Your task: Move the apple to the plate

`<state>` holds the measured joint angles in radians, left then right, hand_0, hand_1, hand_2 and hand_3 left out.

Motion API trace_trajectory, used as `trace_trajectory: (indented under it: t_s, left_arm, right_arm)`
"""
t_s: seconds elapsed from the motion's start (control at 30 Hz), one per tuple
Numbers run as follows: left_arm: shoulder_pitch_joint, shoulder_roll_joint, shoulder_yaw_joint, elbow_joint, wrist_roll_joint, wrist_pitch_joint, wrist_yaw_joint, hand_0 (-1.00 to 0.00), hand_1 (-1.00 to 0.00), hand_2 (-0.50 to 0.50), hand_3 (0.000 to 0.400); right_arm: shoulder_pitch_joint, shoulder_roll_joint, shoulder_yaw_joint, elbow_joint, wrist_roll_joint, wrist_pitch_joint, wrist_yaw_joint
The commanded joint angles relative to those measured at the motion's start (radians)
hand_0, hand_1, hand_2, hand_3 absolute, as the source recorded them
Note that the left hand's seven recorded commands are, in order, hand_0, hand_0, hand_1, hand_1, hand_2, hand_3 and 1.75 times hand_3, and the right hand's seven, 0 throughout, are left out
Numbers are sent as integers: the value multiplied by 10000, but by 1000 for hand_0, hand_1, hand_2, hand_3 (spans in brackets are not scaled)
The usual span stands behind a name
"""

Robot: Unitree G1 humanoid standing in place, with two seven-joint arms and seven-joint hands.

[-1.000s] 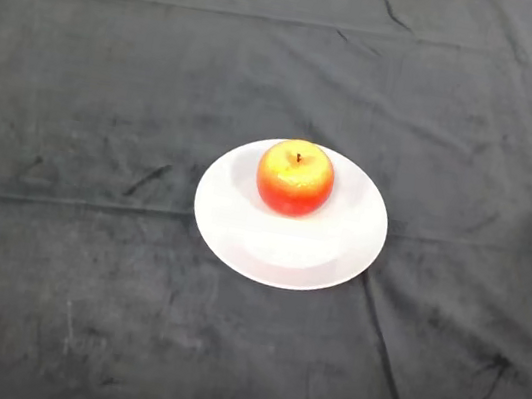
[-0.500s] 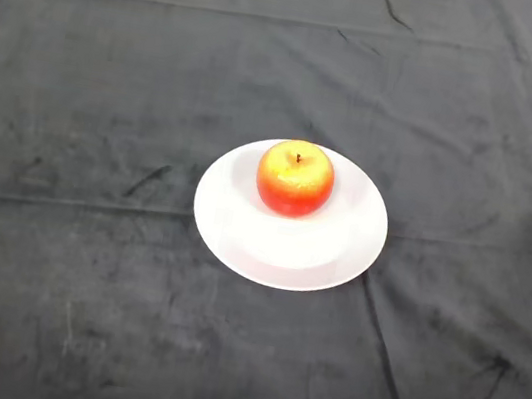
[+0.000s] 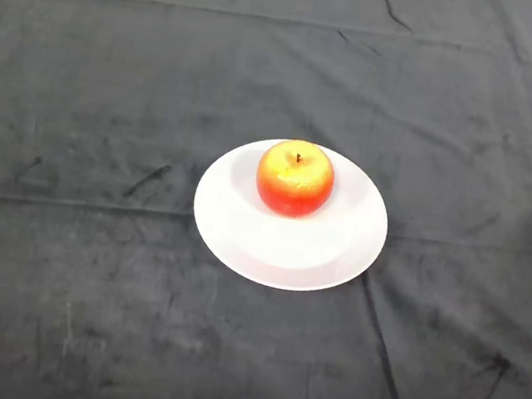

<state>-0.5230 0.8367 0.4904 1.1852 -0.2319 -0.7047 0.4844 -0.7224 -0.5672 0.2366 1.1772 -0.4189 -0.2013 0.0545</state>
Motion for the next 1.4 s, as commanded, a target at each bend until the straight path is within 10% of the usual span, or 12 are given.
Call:
trace_trajectory:
  t_s: [0.03, 1.4]
  left_arm:
    - [-137, 457, 227, 216, 148, 114, -62, 0, 0, 0, 0]
    - [-188, 389, 384, 186, 367, 189, -71, 0, 0, 0, 0]
  right_arm:
    - [-94, -260, 18, 176, -56, -85, -86]
    - [-93, -261, 22, 175, -58, -87, -93]
